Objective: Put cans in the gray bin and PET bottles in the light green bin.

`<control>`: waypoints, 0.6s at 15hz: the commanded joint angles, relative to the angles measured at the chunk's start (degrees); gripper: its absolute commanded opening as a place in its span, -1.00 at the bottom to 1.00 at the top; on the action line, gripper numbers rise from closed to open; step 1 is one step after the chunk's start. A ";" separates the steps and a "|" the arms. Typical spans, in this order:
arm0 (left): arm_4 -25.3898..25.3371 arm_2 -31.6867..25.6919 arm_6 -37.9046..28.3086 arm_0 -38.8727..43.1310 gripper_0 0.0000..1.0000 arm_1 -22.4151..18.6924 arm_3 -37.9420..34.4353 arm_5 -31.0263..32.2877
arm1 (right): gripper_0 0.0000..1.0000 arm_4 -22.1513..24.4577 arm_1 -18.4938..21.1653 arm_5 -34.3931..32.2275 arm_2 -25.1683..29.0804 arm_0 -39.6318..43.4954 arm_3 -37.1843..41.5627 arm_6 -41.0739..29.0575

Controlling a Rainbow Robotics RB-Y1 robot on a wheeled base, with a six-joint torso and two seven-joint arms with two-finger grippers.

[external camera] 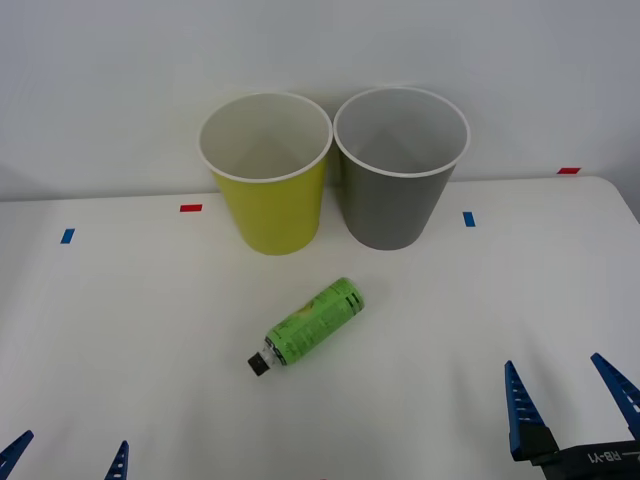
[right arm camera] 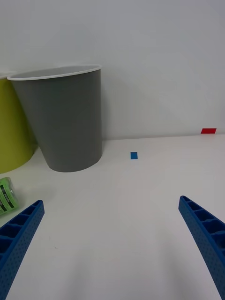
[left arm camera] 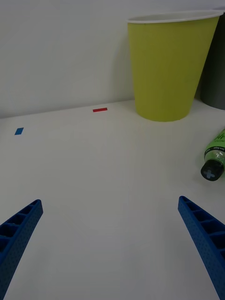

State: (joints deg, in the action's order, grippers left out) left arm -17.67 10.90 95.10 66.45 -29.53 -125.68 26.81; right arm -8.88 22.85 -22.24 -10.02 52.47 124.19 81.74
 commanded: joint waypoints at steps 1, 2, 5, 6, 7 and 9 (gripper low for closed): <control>0.00 0.00 0.00 0.00 1.00 0.00 0.00 0.00 | 1.00 0.00 0.00 0.00 0.00 0.00 0.00 0.00; 0.00 0.00 0.00 0.00 1.00 0.00 0.00 0.00 | 1.00 0.00 0.00 0.00 0.00 0.00 0.00 0.00; 0.00 0.00 0.00 0.00 1.00 0.00 0.00 0.00 | 1.00 0.00 0.00 0.00 0.00 0.00 0.00 0.00; 0.00 0.00 0.00 0.00 1.00 0.00 0.00 0.00 | 1.00 0.00 0.00 0.00 0.00 0.00 0.00 0.00; 0.00 0.00 0.00 0.00 1.00 0.00 0.00 0.00 | 1.00 0.00 0.00 0.00 0.00 0.00 0.00 0.00; 0.00 0.00 0.00 0.00 1.00 0.00 0.00 0.00 | 1.00 0.00 0.00 0.00 0.00 0.00 0.00 0.00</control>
State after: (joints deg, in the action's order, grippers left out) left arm -17.67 10.90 95.10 66.45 -29.53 -125.68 26.81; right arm -8.88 22.85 -22.24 -10.02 52.47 124.19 81.74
